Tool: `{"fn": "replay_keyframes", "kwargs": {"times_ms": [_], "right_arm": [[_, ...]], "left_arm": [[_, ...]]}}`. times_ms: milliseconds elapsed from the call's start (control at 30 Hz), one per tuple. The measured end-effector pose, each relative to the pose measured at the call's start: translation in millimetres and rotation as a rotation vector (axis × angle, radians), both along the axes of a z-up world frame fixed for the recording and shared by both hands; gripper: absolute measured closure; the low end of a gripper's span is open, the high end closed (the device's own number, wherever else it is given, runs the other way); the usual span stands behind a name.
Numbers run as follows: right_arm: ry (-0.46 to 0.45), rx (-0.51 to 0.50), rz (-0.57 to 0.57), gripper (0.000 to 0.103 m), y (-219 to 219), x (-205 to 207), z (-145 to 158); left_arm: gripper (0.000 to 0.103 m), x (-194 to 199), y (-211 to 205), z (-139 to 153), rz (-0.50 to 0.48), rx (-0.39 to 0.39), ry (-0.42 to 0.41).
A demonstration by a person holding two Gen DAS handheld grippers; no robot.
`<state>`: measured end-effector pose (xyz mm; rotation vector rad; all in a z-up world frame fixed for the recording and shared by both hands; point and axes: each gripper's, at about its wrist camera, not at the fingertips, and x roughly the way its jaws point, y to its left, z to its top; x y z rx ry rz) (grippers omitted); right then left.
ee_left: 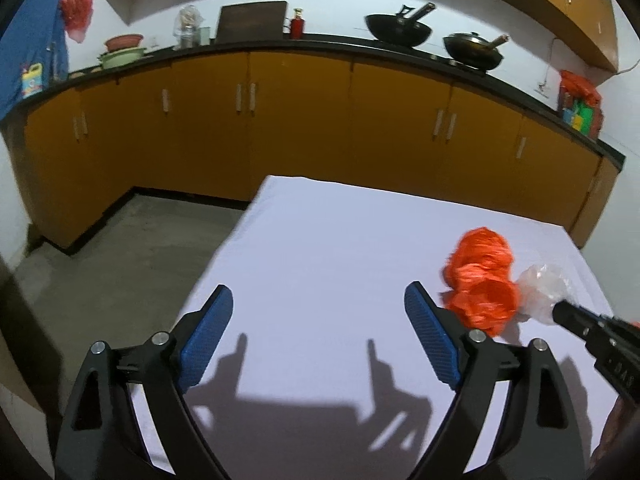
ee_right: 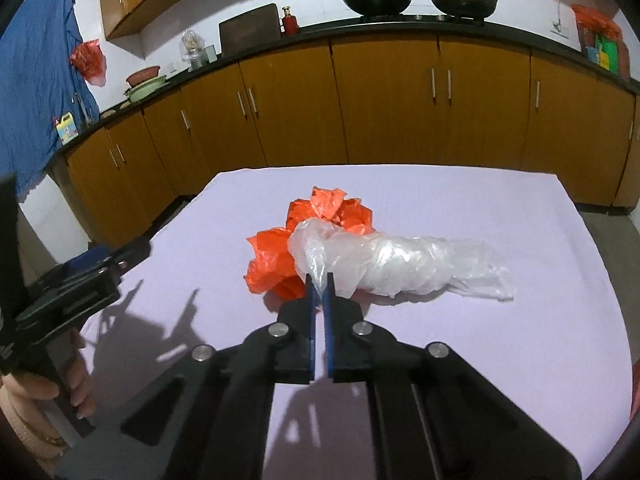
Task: Collect trash
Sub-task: 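Move both tools back over the table toward the last bags, then grasp the orange-red bag with the left tool while the right tool grasps the white bag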
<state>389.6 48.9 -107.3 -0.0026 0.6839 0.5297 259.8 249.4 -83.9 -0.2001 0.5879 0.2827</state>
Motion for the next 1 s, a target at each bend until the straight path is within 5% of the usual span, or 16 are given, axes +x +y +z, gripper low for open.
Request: {"fn": "replay_keyframes", "kwargs": {"times_ms": [467, 733, 800, 1000], "right_arm": [[-0.011, 0.014, -0.191, 0.099, -105, -33, -5], [-0.012, 0.028, -0.199, 0.099, -122, -41, -5], [-0.019, 0.029, -0.197, 0.099, -124, -43, -3], [-0.013, 0.033, -0.209, 0.099, -129, -41, -9]], "left_arm": [[0.003, 41, -80, -4, -0.209, 0.005, 0.024], [0.002, 78, -93, -19, -0.18, 0.011, 0.126], [0.005, 82, -91, -21, -0.175, -0.007, 0.135], [0.047, 83, -95, -28, -0.196, -0.003, 0.165]]}}
